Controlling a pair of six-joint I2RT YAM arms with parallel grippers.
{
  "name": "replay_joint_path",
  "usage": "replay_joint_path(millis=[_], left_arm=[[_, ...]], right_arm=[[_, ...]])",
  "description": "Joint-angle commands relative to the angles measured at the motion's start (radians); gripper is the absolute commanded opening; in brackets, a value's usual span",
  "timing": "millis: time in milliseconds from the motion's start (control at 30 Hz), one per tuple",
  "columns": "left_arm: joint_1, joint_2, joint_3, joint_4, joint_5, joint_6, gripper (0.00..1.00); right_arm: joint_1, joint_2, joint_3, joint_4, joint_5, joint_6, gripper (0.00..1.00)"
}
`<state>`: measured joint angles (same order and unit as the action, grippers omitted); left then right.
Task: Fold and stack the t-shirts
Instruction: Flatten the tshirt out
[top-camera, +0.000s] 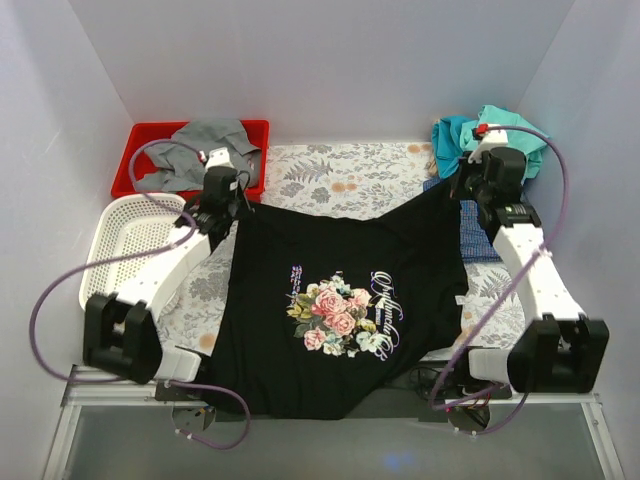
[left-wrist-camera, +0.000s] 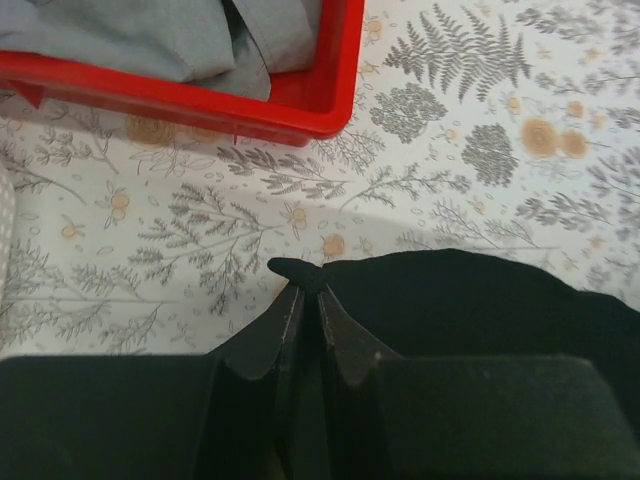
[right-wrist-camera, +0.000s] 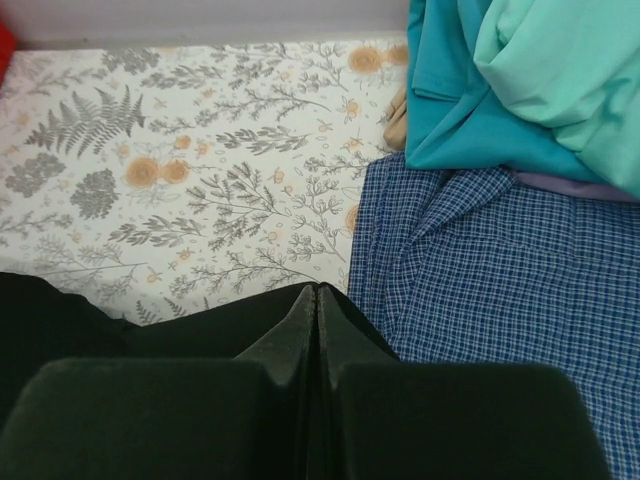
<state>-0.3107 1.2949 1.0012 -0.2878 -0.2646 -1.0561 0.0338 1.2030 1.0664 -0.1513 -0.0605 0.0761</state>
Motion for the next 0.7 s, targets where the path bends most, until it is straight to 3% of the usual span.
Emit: replay_joint_path(millis=[0, 233, 367, 500, 667], left_arm=[[0.016, 0.171, 0.132, 0.091, -0.055, 0.042, 0.07], [0.076, 0.378, 0.223, 0.148, -0.175, 0.077, 0.06], [0.11, 0.443, 0.263, 0.141, -0.258, 0.107, 0.06], [0.131, 0.457, 0.29, 0.086, -0.211, 0.126, 0.04], [0.131, 0.367, 0.241, 0.013, -0.055, 0.087, 0.04]], right_arm=[[-0.003, 0.152, 0.116, 0.13, -0.024, 0.001, 0.01], [-0.003, 0.383, 0.292, 0.142, -0.039, -0.006, 0.01], [-0.003, 0.428, 0.354, 0.122, -0.041, -0.029, 0.01], [-0.003, 0.466, 0.441, -0.028, -0.109, -0.015, 0.01], [-0.002, 0.399, 0.365, -0.152, -0.198, 0.044, 0.01]])
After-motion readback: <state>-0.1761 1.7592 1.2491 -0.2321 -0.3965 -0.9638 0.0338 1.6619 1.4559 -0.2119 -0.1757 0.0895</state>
